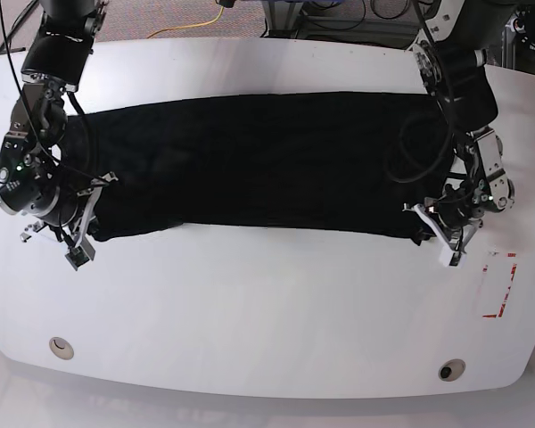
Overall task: Layout the t-shirt on the table in an organized manner, then fold the t-shirt properly
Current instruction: 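Fold the grasped edge over toward the held edge with both grippers, then lift the folded shirt edge with both grippers and pull it toward the robot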
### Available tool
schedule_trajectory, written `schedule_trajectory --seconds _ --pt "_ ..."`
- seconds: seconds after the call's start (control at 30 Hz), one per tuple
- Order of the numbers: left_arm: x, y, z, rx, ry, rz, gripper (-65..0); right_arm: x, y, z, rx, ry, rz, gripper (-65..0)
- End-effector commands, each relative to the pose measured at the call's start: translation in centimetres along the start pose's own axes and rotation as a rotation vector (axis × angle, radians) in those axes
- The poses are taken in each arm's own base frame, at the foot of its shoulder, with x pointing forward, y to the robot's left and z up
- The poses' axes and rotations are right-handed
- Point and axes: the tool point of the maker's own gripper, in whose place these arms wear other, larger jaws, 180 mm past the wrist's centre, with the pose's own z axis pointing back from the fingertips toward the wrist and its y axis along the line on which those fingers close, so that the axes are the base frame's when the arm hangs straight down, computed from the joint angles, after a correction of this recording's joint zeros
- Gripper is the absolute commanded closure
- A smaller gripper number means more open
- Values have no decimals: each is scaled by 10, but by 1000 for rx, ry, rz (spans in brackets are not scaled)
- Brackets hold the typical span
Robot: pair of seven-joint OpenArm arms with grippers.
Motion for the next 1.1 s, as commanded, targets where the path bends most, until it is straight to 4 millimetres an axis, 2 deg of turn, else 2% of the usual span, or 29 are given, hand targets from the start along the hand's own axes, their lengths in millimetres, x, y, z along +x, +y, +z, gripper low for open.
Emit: schedule_trajectory --seconds 0.0,0.13,0.47,0.87,1.07 --pt "35 10 12 35 -86 -30 0 17 -15 11 -42 -51 18 0" --pt "36 17 20 61 -58 -51 0 14 -21 14 -58 -39 27 0" --pt "31 18 45 123 -53 -132 0 6 -17 12 -47 -22 26 0" --pt "32 16 81 209 -40 -238 -1 -20 -10 10 -31 29 1 0" --pt "20 15 93 237 -9 -271 -3 -37 0 6 -8 71 -2 0"
